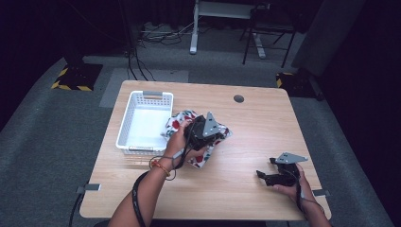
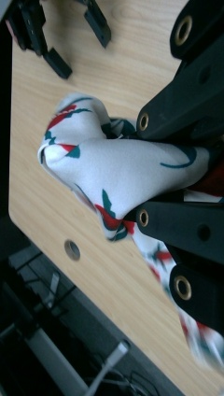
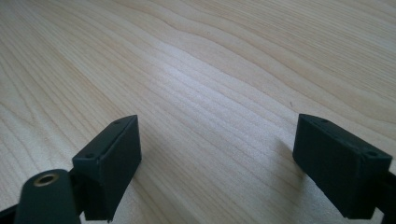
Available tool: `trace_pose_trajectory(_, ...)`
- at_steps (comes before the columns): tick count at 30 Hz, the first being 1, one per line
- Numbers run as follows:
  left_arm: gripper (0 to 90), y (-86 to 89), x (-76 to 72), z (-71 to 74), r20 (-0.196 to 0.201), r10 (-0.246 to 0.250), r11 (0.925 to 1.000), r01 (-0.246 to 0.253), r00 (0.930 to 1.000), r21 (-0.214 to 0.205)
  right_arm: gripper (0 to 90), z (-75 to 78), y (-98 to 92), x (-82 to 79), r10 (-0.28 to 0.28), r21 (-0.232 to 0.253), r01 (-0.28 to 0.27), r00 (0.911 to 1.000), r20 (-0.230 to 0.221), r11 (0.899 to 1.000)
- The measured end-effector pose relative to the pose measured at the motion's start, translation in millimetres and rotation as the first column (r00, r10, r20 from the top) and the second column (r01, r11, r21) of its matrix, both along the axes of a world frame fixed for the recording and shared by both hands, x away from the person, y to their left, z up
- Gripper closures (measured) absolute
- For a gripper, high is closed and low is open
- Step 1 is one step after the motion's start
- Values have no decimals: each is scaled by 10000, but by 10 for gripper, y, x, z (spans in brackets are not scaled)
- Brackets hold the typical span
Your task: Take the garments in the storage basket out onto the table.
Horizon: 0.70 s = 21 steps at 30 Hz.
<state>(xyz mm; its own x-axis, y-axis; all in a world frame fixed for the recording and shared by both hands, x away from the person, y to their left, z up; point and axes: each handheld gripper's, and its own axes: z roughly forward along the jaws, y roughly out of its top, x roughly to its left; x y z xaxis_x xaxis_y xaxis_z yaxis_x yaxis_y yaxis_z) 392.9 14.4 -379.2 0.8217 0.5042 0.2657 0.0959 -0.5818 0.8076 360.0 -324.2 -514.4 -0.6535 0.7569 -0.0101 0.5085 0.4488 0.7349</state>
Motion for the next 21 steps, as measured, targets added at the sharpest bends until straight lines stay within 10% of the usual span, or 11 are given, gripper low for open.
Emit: trace_pose_trajectory(21, 812, -791, -144, -397, -991, -1952, 9799, 1982, 9758, 223, 155, 1, -10, 2, -40, 2, 40, 10000, -21, 10000)
